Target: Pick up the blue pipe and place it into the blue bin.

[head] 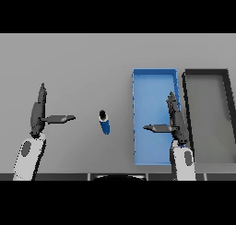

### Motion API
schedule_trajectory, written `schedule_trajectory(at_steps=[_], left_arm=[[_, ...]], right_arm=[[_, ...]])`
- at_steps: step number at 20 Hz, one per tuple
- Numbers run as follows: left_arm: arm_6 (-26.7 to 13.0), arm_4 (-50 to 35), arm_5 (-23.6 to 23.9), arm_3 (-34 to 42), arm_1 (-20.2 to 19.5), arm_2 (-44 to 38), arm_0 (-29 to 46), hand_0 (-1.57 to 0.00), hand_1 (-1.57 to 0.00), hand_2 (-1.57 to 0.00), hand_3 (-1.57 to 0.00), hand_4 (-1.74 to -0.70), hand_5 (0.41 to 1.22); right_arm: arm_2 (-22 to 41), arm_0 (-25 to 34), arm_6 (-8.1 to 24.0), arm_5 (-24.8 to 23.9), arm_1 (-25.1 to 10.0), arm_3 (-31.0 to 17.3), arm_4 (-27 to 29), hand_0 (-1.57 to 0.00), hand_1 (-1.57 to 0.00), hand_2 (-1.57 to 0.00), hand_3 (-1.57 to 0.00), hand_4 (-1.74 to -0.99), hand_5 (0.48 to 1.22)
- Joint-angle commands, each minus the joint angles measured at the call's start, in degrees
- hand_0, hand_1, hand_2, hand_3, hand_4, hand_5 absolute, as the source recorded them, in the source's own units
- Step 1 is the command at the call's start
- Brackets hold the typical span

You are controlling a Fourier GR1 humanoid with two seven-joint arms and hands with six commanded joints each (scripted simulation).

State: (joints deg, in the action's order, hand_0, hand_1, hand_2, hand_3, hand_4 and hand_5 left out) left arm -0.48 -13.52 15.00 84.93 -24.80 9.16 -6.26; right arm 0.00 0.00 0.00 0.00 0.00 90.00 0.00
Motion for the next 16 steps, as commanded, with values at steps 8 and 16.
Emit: schedule_trajectory(at_steps=[8, 16], left_arm=[[4.82, -1.15, -13.53, -0.08, -8.1, 2.07, 0.12, 0.0, 0.0, 0.0, 0.0, -1.07, 0.59], [7.14, -3.18, -23.51, 1.04, -12.53, 3.91, 0.56, 0.0, 0.0, 0.0, 0.0, -1.09, 0.605]], right_arm=[[4.01, -3.16, -4.5, 2.25, -3.95, 3.46, -5.34, 0.0, 0.0, 0.0, 0.0, -1.224, 0.618], [7.0, -4.51, -0.63, 1.56, -5.73, 7.37, -10.64, 0.0, 0.0, 0.0, 0.0, -1.185, 0.597]])
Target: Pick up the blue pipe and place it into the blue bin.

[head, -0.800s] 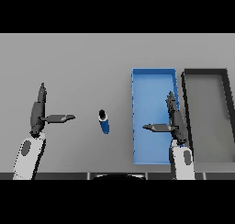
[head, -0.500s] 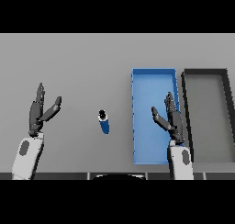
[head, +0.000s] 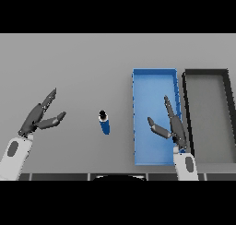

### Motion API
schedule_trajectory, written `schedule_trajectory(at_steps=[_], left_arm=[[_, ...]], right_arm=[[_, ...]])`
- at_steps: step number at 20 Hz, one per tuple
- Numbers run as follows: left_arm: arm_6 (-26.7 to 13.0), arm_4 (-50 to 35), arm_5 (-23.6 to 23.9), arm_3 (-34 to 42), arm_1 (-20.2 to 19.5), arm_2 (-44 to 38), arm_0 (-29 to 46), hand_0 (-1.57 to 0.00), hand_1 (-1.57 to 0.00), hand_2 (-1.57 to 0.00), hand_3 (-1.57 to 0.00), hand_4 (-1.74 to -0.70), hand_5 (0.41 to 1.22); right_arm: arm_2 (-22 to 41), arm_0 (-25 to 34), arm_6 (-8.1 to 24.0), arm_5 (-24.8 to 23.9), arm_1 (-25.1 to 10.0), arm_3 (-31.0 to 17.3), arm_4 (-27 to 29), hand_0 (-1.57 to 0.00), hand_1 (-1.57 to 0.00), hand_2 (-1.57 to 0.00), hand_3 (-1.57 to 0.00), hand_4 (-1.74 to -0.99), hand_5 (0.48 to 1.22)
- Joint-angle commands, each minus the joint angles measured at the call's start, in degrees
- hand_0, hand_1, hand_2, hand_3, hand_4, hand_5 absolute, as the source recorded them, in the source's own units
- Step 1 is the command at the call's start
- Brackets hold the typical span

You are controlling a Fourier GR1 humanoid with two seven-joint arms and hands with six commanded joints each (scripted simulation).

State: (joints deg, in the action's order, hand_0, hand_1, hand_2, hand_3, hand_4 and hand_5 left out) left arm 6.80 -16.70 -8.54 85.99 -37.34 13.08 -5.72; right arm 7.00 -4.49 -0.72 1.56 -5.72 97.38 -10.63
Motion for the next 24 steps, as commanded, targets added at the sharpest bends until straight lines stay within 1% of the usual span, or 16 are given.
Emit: schedule_trajectory(at_steps=[1, 4, 5, 6, 8, 9, 10, 11, 14, 16, 17, 18, 19, 21, 23, 24], left_arm=[[0.83, -0.4, -1.67, 1.89, -0.64, 0.84, 1.1, 0.0, 0.0, 0.0, 0.0, -1.09, 0.596], [0.86, -0.08, -5.83, 4.1, -1.32, 3.81, 2.58, 0.0, 0.0, 0.0, 0.0, -1.1, 0.554], [0.63, 0.31, -6.22, 5.37, -0.73, 5.1, 3.22, 0.0, 0.0, 0.0, 0.0, -1.11, 0.534], [-1.03, 0.5, -6.45, 6.07, -0.3, 6.14, 2.96, 0.0, 0.0, 0.0, 0.0, -1.12, 0.514], [-0.99, 1.24, -7.69, 7.49, 1.0, 8.51, 2.74, 0.0, 0.0, 0.0, 0.0, -1.16, 0.497], [-0.77, 2.51, -7.54, 7.56, 2.02, 9.7, 2.81, 0.0, 0.0, 0.0, 0.0, -1.17, 0.49], [-1.5, 3.91, -6.71, 8.42, 2.72, 10.7, 2.52, 0.0, 0.0, 0.0, 0.0, -1.18, 0.484], [-1.67, 5.47, -6.08, 7.98, 3.57, 11.58, 2.35, 0.0, 0.0, 0.0, 0.0, -1.18, 0.475], [-1.11, 8.07, -4.65, 7.44, 6.65, 13.67, 2.05, 0.0, 0.0, 0.0, 0.0, -1.19, 0.464], [-1.95, 9.04, -4.18, 5.91, 8.92, 14.81, 1.29, 0.0, 0.0, 0.0, 0.0, -1.19, 0.465], [-1.98, 9.56, -4.17, 4.13, 10.48, 15.46, 0.81, 0.0, 0.0, 0.0, 0.0, -1.2, 0.467], [-2.52, 9.37, -4.3, 3.13, 11.72, 15.81, 0.51, 0.0, 0.0, 0.0, 0.0, -1.21, 0.468], [-3.61, 9.92, -3.96, 1.58, 13.11, 16.1, -0.94, 0.0, 0.0, 0.0, 0.0, -1.2, 0.467], [-2.81, 9.67, -4.58, -0.86, 15.24, 16.45, -2.12, 0.0, 0.0, 0.0, 0.0, -1.19, 0.469], [-3.45, 10.67, -4.67, -3.95, 16.96, 16.78, -4.53, 0.0, 0.0, 0.0, 0.0, -1.17, 0.464], [-2.48, 11.91, -4.63, -5.38, 17.45, 17.25, -5.22, 0.0, 0.0, 0.0, 0.0, -1.15, 0.459]], right_arm=[[-0.04, -0.82, -0.77, 0.48, -0.41, 0.06, 0.23, 0.0, 0.0, 0.0, 0.0, -1.186, 0.598], [-0.04, -0.36, -2.22, 1.07, -0.93, -0.23, 0.36, 0.0, 0.0, 0.0, 0.0, -1.198, 0.607], [0.42, -0.23, -2.2, 0.89, -0.55, -0.41, -0.14, 0.0, 0.0, 0.0, 0.0, -1.201, 0.609], [0.65, -0.67, -2.57, 0.81, -0.39, -0.46, -0.42, 0.0, 0.0, 0.0, 0.0, -1.205, 0.611], [0.43, -0.15, -2.15, 0.83, -0.64, -0.35, -0.38, 0.0, 0.0, 0.0, 0.0, -1.208, 0.612], [0.28, -0.32, -1.63, 0.54, -0.58, 0.06, -0.36, 0.0, 0.0, 0.0, 0.0, -1.211, 0.613], [0.46, -0.35, -1.52, 0.72, -0.42, -0.48, -0.4, 0.0, 0.0, 0.0, 0.0, -1.212, 0.613], [1.09, -1.5, -2.58, 0.54, 0.31, -0.7, -0.79, 0.0, 0.0, 0.0, 0.0, -1.217, 0.615], [1.15, -0.79, -1.83, 0.34, 0.69, -0.24, -0.75, 0.0, 0.0, 0.0, 0.0, -1.223, 0.62], [1.33, -1.64, -1.98, 0.63, 0.39, 1.56, -0.55, 0.0, 0.0, 0.0, 0.0, -1.23, 0.622], [1.38, -1.75, -1.59, 0.38, 0.51, 1.17, -0.9, 0.0, 0.0, 0.0, 0.0, -1.231, 0.623], [1.22, -2.72, -2.26, 0.43, 0.13, 1.93, -0.82, 0.0, 0.0, 0.0, 0.0, -1.229, 0.622], [0.96, -2.69, -1.81, 0.6, -0.02, 2.37, -0.36, 0.0, 0.0, 0.0, 0.0, -1.229, 0.621], [0.99, -2.69, -1.33, 0.27, 0.4, 1.96, -0.47, 0.0, 0.0, 0.0, 0.0, -1.218, 0.612], [0.66, -2.16, -1.0, 0.04, 0.12, 1.78, -0.67, 0.0, 0.0, 0.0, 0.0, -1.208, 0.608], [0.8, -2.42, -0.99, 0.29, 0.22, 2.29, -0.34, 0.0, 0.0, 0.0, 0.0, -1.206, 0.606]])
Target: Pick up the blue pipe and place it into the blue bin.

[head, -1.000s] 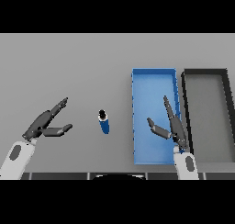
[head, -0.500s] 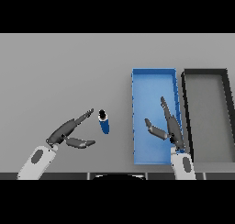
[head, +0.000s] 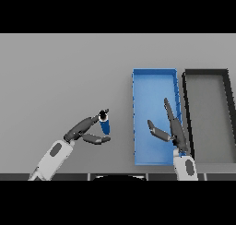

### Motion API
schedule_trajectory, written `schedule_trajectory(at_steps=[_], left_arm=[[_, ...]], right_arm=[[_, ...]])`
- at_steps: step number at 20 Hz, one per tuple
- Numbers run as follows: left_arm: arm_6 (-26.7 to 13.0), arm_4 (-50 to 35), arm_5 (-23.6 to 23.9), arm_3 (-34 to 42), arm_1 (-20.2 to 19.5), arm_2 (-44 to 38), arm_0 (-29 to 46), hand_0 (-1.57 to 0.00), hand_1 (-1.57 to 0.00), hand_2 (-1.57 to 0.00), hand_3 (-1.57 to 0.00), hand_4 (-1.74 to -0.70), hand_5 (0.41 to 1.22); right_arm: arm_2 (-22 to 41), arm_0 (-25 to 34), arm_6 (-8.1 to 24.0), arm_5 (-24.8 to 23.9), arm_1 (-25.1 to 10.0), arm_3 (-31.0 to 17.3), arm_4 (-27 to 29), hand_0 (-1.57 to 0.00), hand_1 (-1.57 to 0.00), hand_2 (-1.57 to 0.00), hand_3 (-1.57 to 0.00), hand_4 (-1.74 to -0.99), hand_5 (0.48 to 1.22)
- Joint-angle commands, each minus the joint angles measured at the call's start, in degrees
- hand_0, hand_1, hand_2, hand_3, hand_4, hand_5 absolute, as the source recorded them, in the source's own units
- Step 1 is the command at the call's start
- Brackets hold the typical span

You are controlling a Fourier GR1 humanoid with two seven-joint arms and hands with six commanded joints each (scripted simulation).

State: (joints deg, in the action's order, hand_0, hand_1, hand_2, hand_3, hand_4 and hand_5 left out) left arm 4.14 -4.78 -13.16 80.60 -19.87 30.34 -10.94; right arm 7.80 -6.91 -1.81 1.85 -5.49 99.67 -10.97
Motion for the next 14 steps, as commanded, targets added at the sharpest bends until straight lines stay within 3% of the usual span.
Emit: schedule_trajectory(at_steps=[1, 5, 7, 8, 10, 12, 14], left_arm=[[0.24, 0.94, 0.33, -0.88, 0.88, 0.5, -0.84, 0.0, 0.0, 0.0, 0.0, -1.14, 0.459], [2.39, -1.01, -0.87, -3.94, 4.56, 0.17, -2.74, 0.0, 0.0, 0.0, 0.0, -1.19, 0.513], [2.83, -1.67, -0.15, -4.12, 6.06, -0.23, -3.25, 0.0, 0.0, -0.04, -0.01, -1.24, 0.558], [3.22, -2.03, -0.03, -4.32, 6.32, -0.46, -2.94, 0.0, -0.04, -0.11, -0.04, -1.27, 0.585], [2.84, -1.92, 0.97, -4.82, 7.72, -0.32, -2.69, -0.1, -0.26, -0.36, -0.22, -1.32, 0.651], [1.83, -3.27, 1.34, -5.61, 9.51, -0.76, -2.62, -0.5, -0.68, -0.73, -0.7, -1.42, 0.856], [3.34, -1.88, 1.19, -5.2, 9.61, 0.24, -2.41, -0.89, -1.0, -1.03, -1.01, -1.53, 0.988]], right_arm=[[-0.1, 0.12, 0.34, 0.05, -0.14, -0.33, -0.05, 0.0, 0.0, 0.0, 0.0, -1.204, 0.607], [-0.7, 0.4, 0.32, 0.1, -0.09, -1.1, 0.64, 0.0, 0.0, 0.0, 0.0, -1.207, 0.607], [-0.62, -0.34, -1.17, 0.33, -0.29, -1.02, 0.58, 0.0, 0.0, 0.0, 0.0, -1.204, 0.605], [-0.55, -0.11, -1.09, 0.02, -0.32, -1.33, 0.03, 0.0, 0.0, 0.0, 0.0, -1.196, 0.603], [-0.79, 0.31, -0.16, 0.21, -0.28, -1.42, 0.57, 0.0, 0.0, 0.0, 0.0, -1.198, 0.605], [-0.84, 0.73, 0.41, 0.25, -0.36, -1.03, 0.72, 0.0, 0.0, 0.0, 0.0, -1.196, 0.604], [-0.91, 0.32, 0.43, 0.39, -0.34, -0.74, 1.02, 0.0, 0.0, 0.0, 0.0, -1.195, 0.604]])
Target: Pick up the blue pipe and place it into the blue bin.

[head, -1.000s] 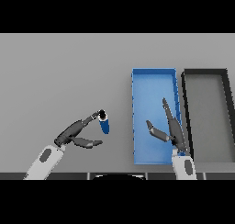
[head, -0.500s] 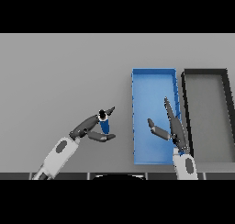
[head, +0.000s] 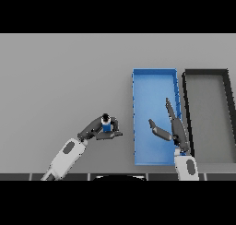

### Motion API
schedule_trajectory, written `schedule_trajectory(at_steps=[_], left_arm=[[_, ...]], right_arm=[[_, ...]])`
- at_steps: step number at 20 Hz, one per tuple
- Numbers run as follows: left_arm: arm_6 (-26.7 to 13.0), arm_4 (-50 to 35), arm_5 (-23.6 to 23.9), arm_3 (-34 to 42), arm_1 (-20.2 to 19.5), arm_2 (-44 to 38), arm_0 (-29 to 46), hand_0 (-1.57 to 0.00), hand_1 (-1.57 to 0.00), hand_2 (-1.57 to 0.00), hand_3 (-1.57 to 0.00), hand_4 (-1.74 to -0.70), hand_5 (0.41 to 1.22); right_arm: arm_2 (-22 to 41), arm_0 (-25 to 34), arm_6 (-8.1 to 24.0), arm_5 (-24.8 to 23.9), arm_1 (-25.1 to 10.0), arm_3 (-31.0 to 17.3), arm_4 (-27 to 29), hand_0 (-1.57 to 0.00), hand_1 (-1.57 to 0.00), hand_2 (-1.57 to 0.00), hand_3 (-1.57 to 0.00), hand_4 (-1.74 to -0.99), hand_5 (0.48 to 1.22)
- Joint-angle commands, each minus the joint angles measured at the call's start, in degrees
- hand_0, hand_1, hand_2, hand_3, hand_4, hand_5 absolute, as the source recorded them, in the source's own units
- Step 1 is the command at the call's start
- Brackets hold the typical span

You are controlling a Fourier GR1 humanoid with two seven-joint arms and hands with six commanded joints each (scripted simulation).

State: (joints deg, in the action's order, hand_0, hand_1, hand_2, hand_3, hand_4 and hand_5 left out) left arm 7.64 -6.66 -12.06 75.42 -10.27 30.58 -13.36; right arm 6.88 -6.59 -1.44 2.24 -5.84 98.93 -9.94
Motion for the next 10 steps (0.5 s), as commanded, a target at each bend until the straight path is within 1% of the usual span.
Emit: schedule_trajectory(at_steps=[1, 2, 4, 6, 7, 8, 9, 10], left_arm=[[0.79, 0.21, -0.31, -0.13, 0.01, 0.56, 0.0, -1.02, -1.11, -1.14, -1.1, -1.57, 1.034], [2.13, 0.48, -0.4, 0.05, -0.42, 1.08, 0.22, -1.13, -1.2, -1.23, -1.17, -1.6, 1.072], [5.14, 1.69, 1.31, -0.16, -0.05, 1.91, 0.62, -1.29, -1.34, -1.35, -1.27, -1.65, 1.125], [3.71, 1.41, 2.44, 0.72, 0.26, 1.78, 0.33, -1.39, -1.42, -1.43, -1.35, -1.68, 1.16], [3.84, 1.08, 2.85, 1.97, 0.16, 1.6, 0.65, -1.43, -1.45, -1.46, -1.38, -1.69, 1.172], [3.59, 1.07, 3.59, 3.03, 0.92, 1.73, 0.4, -1.46, -1.48, -1.48, -1.41, -1.7, 1.182], [4.17, 0.6, 3.94, 4.05, 1.17, 1.41, 0.12, -1.48, -1.49, -1.5, -1.42, -1.71, 1.19], [3.85, 0.22, 4.02, 5.09, 1.27, 1.28, -0.22, -1.5, -1.51, -1.51, -1.44, -1.72, 1.196]], right_arm=[[0.1, 0.36, 0.43, -0.15, 0.28, -0.28, -0.09, 0.0, 0.0, 0.0, 0.0, -1.196, 0.604], [-0.23, 0.64, 0.69, -0.23, 0.19, -0.21, 0.2, 0.0, 0.0, 0.0, 0.0, -1.198, 0.604], [-0.39, 0.62, -0.66, -0.01, -0.29, -0.6, 0.13, 0.0, 0.0, 0.0, 0.0, -1.191, 0.602], [-0.07, 1.24, 0.22, 0.03, 0.47, -0.63, 0.45, 0.0, 0.0, 0.0, 0.0, -1.192, 0.602], [-0.24, 1.05, 0.18, 0.01, 0.01, -0.98, 0.12, 0.0, 0.0, 0.0, 0.0, -1.189, 0.601], [0.05, 0.61, -0.48, 0.04, 0.03, -0.44, -0.1, 0.0, 0.0, 0.0, 0.0, -1.189, 0.603], [0.2, 0.38, -0.47, 0.0, -0.13, -0.18, -0.46, 0.0, 0.0, 0.0, 0.0, -1.187, 0.603], [0.15, 0.84, -0.28, -0.3, 0.19, -0.97, -0.61, 0.0, 0.0, 0.0, 0.0, -1.187, 0.605]])
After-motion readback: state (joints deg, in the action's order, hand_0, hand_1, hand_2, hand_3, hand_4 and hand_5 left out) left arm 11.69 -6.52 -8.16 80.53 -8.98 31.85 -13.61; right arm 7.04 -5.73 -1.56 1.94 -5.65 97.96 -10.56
